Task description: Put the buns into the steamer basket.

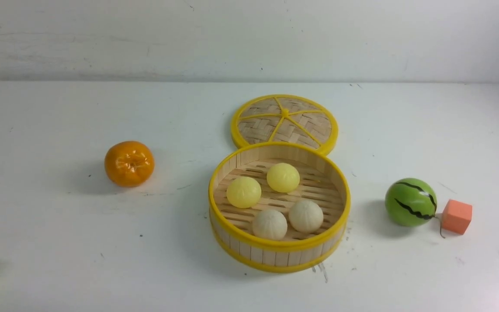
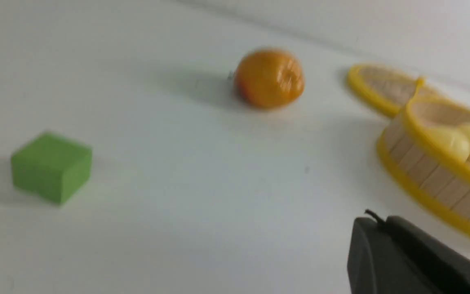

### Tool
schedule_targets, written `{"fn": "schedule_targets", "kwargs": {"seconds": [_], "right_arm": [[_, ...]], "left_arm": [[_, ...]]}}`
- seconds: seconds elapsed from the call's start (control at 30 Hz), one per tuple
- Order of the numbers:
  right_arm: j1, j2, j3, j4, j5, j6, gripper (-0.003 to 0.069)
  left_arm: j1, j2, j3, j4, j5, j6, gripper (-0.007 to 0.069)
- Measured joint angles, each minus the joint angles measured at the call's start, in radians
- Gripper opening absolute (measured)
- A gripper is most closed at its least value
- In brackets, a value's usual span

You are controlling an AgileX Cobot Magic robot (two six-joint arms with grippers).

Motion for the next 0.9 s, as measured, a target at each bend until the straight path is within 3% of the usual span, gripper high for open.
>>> {"fn": "schedule_targets", "kwargs": {"seconds": [0.57,0.9], "right_arm": [[-0.001,0.0,0.0,0.0,0.0,0.0,0.005],[-0.001,0.0,0.0,0.0,0.0,0.0,0.0067]], "left_arm": [[0.001,-0.001,0.001,-0.018,0.052,-0.002,-0.0013],[-0.07,-0.001,0.001,-0.014,0.052,-0.002,-0.0013]]}}
